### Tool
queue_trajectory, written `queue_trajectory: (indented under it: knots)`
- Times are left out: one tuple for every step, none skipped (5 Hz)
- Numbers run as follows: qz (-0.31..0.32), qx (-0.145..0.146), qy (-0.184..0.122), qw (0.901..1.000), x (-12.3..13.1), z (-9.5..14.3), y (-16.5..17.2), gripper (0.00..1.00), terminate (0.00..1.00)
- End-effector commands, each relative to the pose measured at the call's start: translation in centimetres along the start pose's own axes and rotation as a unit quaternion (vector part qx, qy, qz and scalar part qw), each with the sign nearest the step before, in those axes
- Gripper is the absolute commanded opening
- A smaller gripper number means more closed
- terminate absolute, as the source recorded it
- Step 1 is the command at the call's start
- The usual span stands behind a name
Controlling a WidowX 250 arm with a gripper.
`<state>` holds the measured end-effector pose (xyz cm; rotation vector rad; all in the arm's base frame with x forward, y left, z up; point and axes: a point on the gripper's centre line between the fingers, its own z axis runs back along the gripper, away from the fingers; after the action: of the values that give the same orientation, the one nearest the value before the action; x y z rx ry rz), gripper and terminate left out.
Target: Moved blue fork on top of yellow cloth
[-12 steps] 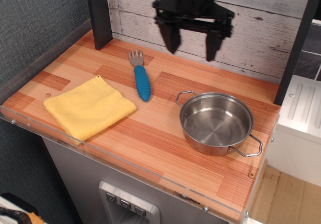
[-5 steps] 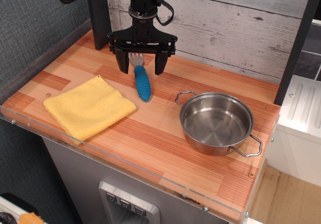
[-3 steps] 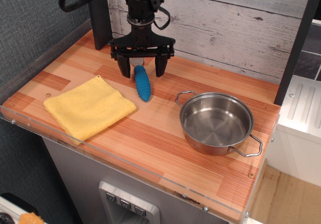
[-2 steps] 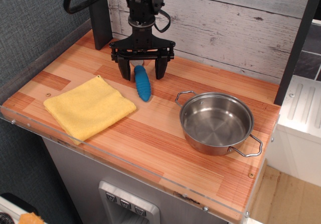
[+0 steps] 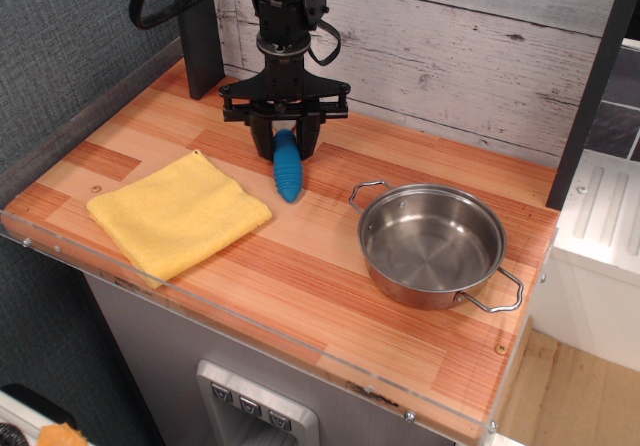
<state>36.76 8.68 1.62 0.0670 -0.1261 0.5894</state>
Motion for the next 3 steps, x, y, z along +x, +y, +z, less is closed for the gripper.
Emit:
queue_trajectory:
  knots:
    - [0.013,-0.002,-0.033,0.9994,0.7,2.8,0.5,0.00,0.00]
    - [0.038,-0.003,-0.044,0.9983,0.5,4.5,1.2,0.00,0.00]
    - [0.058,0.007,-0.048,0.9971,0.0,6.4,1.9,0.00,0.00]
